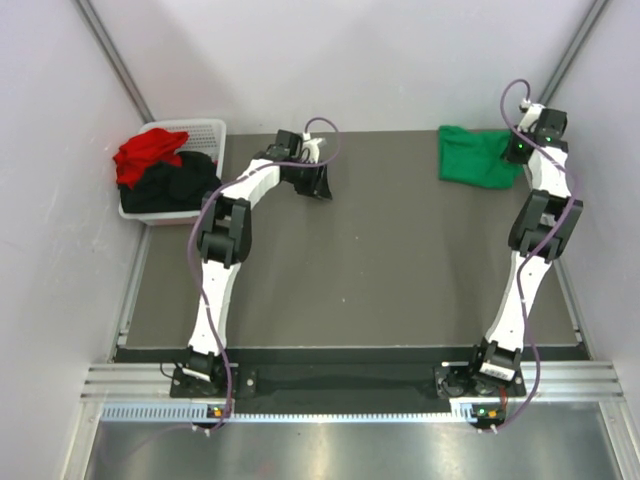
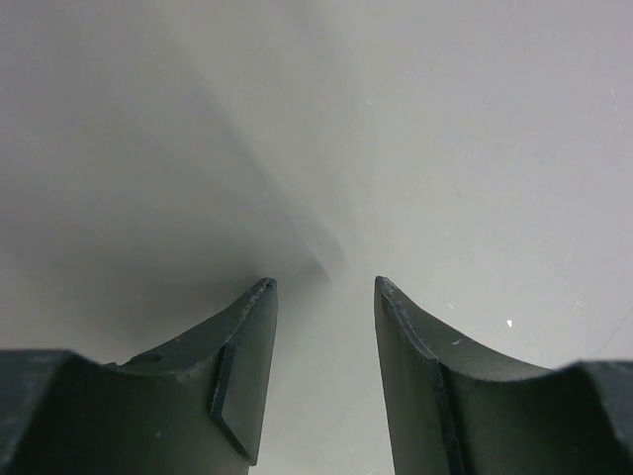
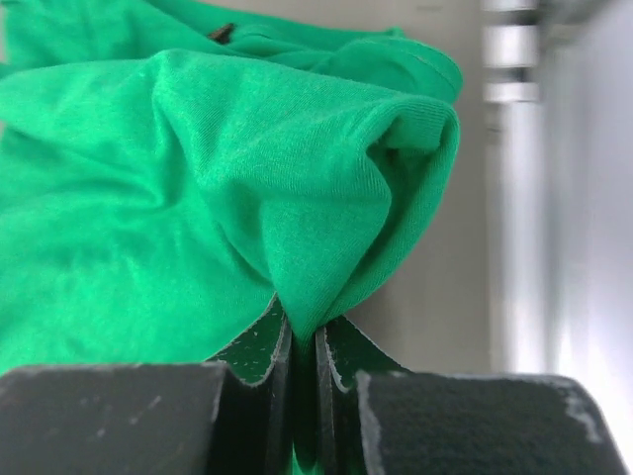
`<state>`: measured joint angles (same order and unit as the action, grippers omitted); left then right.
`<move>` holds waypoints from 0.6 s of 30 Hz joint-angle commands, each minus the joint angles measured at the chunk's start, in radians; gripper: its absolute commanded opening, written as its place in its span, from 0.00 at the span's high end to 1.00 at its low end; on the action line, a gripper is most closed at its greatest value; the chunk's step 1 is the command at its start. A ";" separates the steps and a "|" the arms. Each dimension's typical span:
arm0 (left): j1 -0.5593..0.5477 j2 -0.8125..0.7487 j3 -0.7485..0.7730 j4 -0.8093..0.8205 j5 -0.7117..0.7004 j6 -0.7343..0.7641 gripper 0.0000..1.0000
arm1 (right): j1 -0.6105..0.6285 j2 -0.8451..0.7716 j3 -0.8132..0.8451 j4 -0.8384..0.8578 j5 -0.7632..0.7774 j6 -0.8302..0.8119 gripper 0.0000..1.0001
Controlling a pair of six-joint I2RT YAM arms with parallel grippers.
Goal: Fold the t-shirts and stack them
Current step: Neatly place the folded tshirt to the corner
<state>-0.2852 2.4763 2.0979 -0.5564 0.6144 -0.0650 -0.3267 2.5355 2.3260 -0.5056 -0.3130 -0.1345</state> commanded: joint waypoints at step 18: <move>-0.111 -0.086 -0.003 -0.073 -0.114 0.102 0.51 | -0.048 0.088 0.125 0.262 0.170 -0.016 0.69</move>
<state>-0.3836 2.4573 2.0975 -0.6033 0.5220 0.0055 -0.3706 2.6202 2.3978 -0.3294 -0.1730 -0.1574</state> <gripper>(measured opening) 0.494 0.238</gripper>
